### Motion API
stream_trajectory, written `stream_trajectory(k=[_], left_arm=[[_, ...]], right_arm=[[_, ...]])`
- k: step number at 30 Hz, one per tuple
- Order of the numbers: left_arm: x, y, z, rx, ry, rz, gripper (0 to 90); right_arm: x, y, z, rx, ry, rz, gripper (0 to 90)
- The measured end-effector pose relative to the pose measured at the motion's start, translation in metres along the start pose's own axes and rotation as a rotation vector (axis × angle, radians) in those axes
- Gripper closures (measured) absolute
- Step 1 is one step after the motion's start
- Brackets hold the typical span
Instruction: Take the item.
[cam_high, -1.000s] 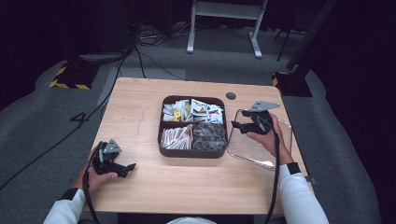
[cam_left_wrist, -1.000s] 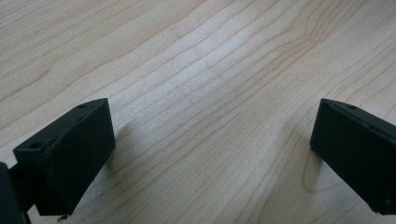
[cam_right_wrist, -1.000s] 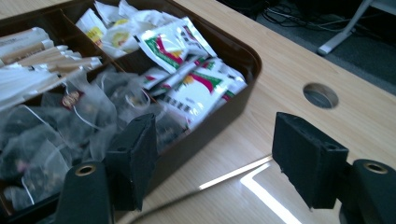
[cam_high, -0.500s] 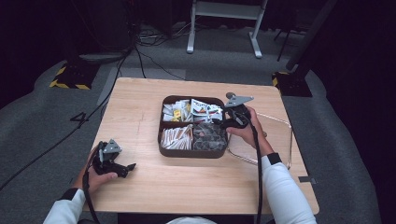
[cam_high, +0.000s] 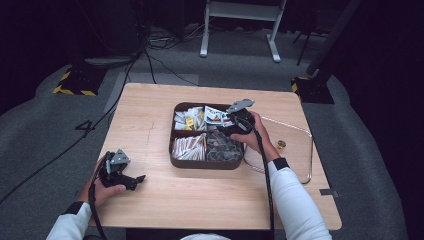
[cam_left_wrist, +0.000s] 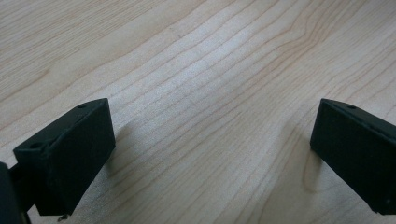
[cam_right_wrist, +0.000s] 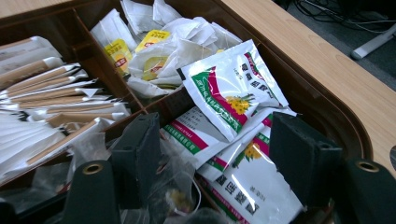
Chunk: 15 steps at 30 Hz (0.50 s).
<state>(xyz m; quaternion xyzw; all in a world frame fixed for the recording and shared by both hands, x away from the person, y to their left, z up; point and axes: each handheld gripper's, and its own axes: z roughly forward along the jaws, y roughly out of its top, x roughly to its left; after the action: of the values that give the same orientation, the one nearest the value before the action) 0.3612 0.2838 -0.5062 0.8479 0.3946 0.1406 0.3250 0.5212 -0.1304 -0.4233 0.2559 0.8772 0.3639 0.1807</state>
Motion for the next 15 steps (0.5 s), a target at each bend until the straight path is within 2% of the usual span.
stream_trajectory(k=[3, 9, 15], left_arm=[[0.0, 0.0, 0.0, 0.0, 0.0, 0.0, 0.2], [0.0, 0.0, 0.0, 0.0, 0.0, 0.0, 0.2], [0.0, 0.0, 0.0, 0.0, 0.0, 0.0, 0.2]], right_arm=[[0.002, 0.004, 0.007, 0.004, 0.007, 0.002, 34.9], [0.009, 0.01, 0.021, 0.04, -0.008, -0.034, 32.4], [0.008, 0.015, 0.028, 0.051, -0.02, -0.034, 32.4]])
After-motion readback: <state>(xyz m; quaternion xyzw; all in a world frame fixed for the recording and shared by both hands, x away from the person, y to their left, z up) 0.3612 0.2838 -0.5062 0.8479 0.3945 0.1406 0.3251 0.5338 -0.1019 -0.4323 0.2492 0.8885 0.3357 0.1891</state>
